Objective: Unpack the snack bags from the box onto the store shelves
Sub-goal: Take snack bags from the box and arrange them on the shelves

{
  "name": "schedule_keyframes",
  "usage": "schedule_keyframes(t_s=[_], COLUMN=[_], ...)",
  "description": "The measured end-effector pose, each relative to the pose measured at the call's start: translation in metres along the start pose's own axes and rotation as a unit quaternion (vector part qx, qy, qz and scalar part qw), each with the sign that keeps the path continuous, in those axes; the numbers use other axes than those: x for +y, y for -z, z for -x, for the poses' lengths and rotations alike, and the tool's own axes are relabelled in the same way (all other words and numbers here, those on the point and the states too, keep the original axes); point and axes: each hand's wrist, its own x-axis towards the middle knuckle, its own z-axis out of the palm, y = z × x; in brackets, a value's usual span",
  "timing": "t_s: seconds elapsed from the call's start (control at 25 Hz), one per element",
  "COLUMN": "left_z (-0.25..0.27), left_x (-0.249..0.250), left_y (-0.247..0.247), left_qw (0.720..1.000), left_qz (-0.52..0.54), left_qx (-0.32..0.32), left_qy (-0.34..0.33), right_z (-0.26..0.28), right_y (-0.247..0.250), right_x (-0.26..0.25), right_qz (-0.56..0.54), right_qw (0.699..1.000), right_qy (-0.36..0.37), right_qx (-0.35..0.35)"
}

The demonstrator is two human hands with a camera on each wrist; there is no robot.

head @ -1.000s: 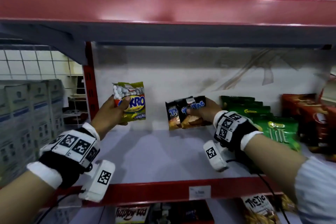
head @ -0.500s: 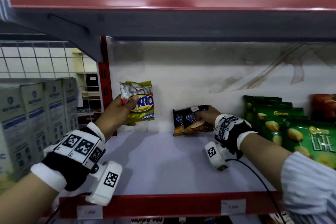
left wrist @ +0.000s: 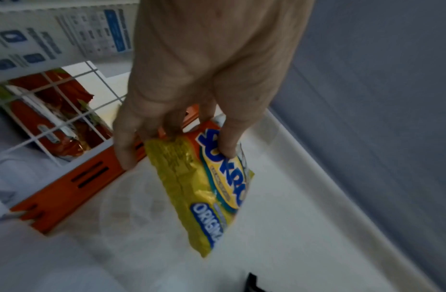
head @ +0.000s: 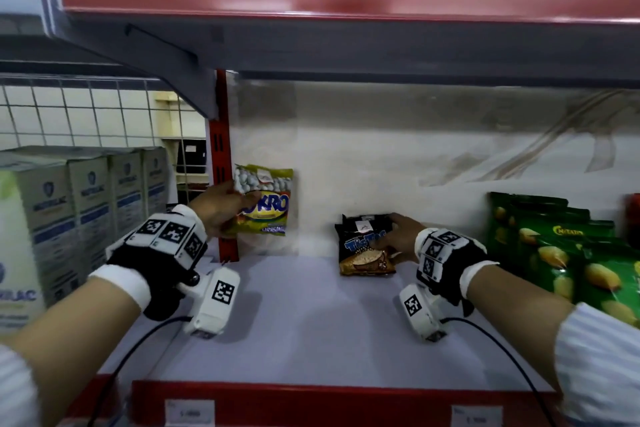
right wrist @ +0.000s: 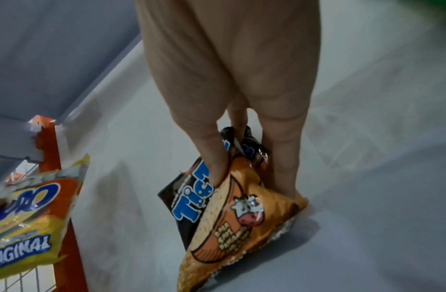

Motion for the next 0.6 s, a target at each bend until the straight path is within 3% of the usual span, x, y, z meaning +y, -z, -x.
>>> schedule_keyframes(t_s=[0.16,0.32,0.48,0.6], left_z=[-0.022,-0.030,-0.037,-0.039], left_x=[-0.017,-0.033,-0.041,-0.040], left_y=[0.005,-0.001,-0.001,-0.002], left_qw=[0.984,0.925,0.897,0.892], left_qz=[-0.177,-0.375,-0.441,-0.450], left_qx=[-0.010,-0.064,-0.003,0.006], left_qy=[-0.015,-0.011,0.028,0.044], right_z=[-0.005,-0.006,-0.011,-0.012], right_y=[-0.017,-0.023,-0.025,-0.029], right_x=[-0.011,-0.021,-0.020,-0.021], right_qz=[0.018,0.059,0.003,-0.019], right_qw=[1.000,0.998,1.000,0.999], right_qy=[0.023,0.021,-0.002,-0.003], right_qx=[-0.004,-0.020,-0.028,-0.032])
